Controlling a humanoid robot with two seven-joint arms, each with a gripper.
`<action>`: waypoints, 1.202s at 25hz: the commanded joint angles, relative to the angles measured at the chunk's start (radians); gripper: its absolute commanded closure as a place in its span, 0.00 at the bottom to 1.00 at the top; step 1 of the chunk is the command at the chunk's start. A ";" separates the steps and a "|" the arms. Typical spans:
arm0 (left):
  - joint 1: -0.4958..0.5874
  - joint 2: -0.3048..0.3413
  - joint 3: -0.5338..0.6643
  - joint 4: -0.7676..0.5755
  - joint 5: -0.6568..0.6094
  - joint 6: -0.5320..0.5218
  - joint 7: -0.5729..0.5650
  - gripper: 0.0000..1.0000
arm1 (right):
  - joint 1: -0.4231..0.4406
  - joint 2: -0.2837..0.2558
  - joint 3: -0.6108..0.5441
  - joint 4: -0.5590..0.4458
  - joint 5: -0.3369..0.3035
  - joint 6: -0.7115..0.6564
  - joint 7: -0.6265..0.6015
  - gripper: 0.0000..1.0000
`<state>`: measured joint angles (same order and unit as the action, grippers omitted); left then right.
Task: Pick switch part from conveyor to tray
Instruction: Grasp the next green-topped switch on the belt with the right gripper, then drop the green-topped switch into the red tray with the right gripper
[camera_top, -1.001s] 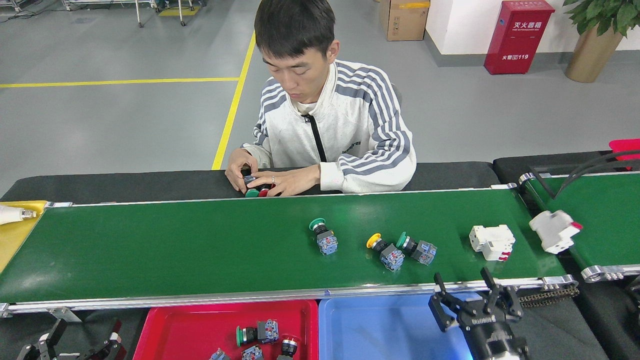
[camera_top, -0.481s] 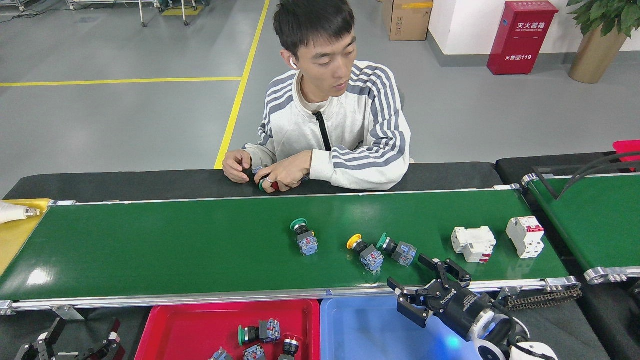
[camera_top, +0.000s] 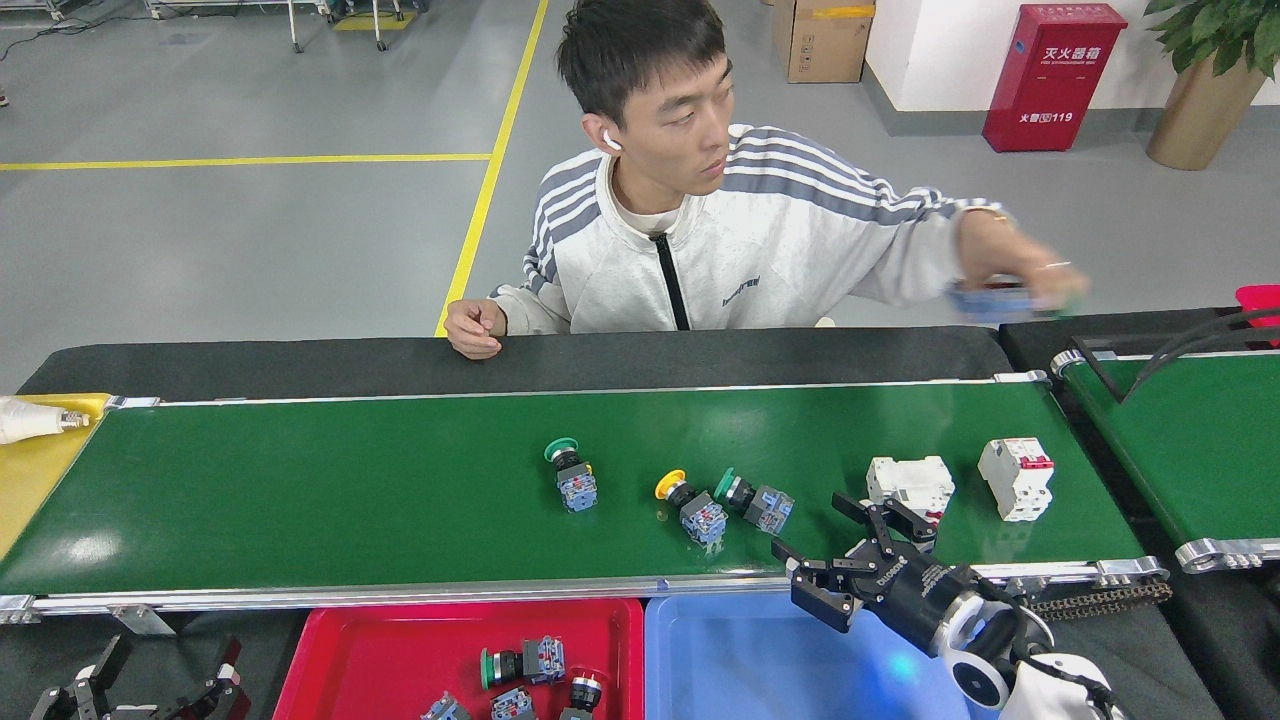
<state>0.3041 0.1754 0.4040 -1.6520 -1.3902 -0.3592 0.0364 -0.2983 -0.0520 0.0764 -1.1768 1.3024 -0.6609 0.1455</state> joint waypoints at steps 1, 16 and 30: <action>-0.008 0.010 0.003 -0.011 0.000 0.002 0.005 0.00 | -0.044 0.020 0.026 0.020 0.000 0.004 0.002 0.00; -0.022 0.012 0.001 -0.012 0.000 0.002 0.005 0.00 | -0.213 0.136 0.378 0.218 0.003 0.253 -0.020 0.88; -0.017 0.024 0.003 -0.017 0.003 0.002 0.005 0.00 | 0.028 0.133 0.464 -0.167 -0.005 0.138 -0.023 0.72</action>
<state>0.2916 0.1894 0.4021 -1.6562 -1.3896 -0.3592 0.0352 -0.2755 0.0825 0.5263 -1.2967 1.2999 -0.4840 0.1147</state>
